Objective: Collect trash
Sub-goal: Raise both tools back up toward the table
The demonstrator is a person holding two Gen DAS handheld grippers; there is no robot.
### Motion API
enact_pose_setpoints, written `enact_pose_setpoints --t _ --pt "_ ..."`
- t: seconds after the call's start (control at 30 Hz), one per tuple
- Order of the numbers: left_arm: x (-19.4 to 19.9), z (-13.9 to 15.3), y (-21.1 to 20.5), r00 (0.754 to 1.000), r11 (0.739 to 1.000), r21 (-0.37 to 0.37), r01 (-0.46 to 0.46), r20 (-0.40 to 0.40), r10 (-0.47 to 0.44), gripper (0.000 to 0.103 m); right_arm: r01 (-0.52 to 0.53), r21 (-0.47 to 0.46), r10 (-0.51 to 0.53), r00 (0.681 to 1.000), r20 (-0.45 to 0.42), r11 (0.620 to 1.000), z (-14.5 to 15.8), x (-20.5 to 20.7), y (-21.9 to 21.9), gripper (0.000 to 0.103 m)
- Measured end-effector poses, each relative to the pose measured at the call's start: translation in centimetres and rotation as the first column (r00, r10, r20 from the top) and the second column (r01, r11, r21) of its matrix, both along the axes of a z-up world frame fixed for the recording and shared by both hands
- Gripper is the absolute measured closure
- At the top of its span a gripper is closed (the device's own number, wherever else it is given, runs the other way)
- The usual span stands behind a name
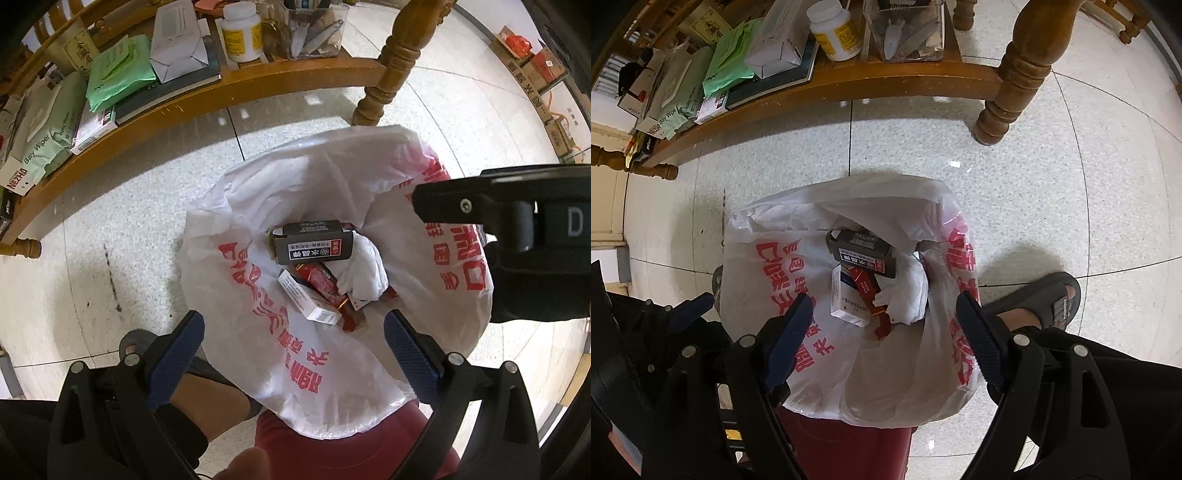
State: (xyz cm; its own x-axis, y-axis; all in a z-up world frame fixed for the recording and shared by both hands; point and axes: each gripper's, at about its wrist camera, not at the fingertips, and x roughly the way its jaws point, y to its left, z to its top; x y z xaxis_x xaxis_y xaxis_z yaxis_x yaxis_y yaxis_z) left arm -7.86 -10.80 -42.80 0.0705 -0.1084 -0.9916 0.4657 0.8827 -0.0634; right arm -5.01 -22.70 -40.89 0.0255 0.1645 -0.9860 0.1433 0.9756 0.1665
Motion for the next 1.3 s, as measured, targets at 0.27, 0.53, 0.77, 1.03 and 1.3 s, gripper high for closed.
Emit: enact_pose_setpoints --t 0.27,0.53,0.77,1.03,1.3 --pt "0.4 2.6 -0.1 0.996 0.999 -0.042 -0.023 0.080 0.026 0.008 0.044 -0.014 -0.043 0.998 0.041 0.999 2.4 -0.6 -1.1 0.024" --pt "0.7 4.7 0.4 0.985 0.996 -0.062 -0.066 0.153 0.075 0.008 0.051 -0.023 -0.049 0.995 0.092 0.998 4.8 -1.1 -1.9 0.024" --pt "1.3 7.3 0.6 0.970 0.992 -0.090 -0.085 0.218 0.103 0.008 0.059 0.021 -0.062 0.988 0.140 0.998 8.2 -1.5 -2.2 0.024" --pt "2.1 13.0 0.6 0.940 0.986 -0.143 -0.088 0.315 0.129 0.008 0.021 -0.006 -0.018 0.962 0.273 1.000 15.4 -2.9 -1.8 0.024" --pt "3.1 18.0 2.1 0.912 0.976 -0.186 -0.113 0.370 0.176 0.008 -0.009 -0.018 0.016 0.916 0.402 1.000 21.7 -3.5 -1.3 0.015"
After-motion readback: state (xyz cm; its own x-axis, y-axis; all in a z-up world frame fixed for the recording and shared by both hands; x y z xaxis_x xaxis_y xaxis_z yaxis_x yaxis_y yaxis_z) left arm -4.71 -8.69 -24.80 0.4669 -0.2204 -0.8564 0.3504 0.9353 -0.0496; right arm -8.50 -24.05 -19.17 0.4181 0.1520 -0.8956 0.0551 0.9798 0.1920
